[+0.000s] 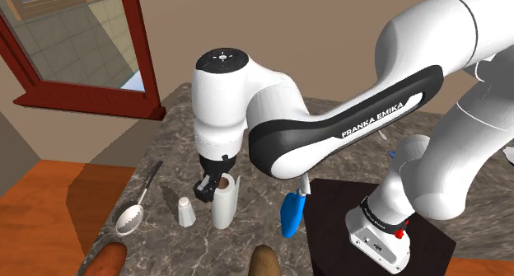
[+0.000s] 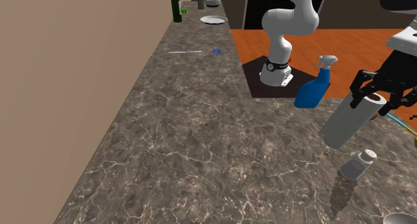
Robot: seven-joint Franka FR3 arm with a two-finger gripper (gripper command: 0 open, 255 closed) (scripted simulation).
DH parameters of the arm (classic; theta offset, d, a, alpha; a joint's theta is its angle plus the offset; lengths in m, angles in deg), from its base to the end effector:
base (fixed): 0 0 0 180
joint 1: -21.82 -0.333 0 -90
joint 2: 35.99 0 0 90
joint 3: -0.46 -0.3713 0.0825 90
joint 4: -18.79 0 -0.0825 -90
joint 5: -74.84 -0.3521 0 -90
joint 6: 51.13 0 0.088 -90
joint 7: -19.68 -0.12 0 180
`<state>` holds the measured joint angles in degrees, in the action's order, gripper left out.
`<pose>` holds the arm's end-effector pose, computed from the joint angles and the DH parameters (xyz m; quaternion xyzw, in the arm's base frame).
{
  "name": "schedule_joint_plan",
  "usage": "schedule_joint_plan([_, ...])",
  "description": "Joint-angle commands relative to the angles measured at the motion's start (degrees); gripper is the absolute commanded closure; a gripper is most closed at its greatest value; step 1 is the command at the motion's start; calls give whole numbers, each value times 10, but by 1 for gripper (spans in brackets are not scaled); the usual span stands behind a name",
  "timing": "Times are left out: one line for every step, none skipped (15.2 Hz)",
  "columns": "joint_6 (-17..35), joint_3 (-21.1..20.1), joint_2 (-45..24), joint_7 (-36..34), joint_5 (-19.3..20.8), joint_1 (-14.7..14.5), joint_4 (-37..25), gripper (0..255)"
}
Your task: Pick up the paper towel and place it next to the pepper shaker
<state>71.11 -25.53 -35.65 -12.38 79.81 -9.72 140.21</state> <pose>0.2802 0.4322 0.4754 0.9694 0.2424 0.0339 0.0202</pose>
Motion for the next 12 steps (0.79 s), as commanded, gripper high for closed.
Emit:
schedule_joint_plan([0, 0, 0, 0, 0, 0, 0, 255])
schedule_joint_plan([0, 0, 0, 0, 0, 0, 0, 0])
schedule_joint_plan([0, 0, 0, 0, 0, 0, 0, 0])
schedule_joint_plan([0, 0, 0, 0, 0, 0, 0, 0])
schedule_joint_plan([0, 0, 0, 0, 0, 0, 0, 0])
schedule_joint_plan([0, 0, 0, 0, 0, 0, 0, 0])
schedule_joint_plan([0, 0, 0, 0, 0, 0, 0, 0])
schedule_joint_plan([-18, 0, 8, 4, -5, 0, -11, 0])
schedule_joint_plan([-37, 0, 16, 7, -10, 0, -22, 0])
schedule_joint_plan([-55, 0, 23, 10, -14, -1, -35, 0])
schedule_joint_plan([-70, 0, 28, 12, -17, -1, -45, 0])
schedule_joint_plan([-70, 0, 28, 12, -17, -1, -45, 0])
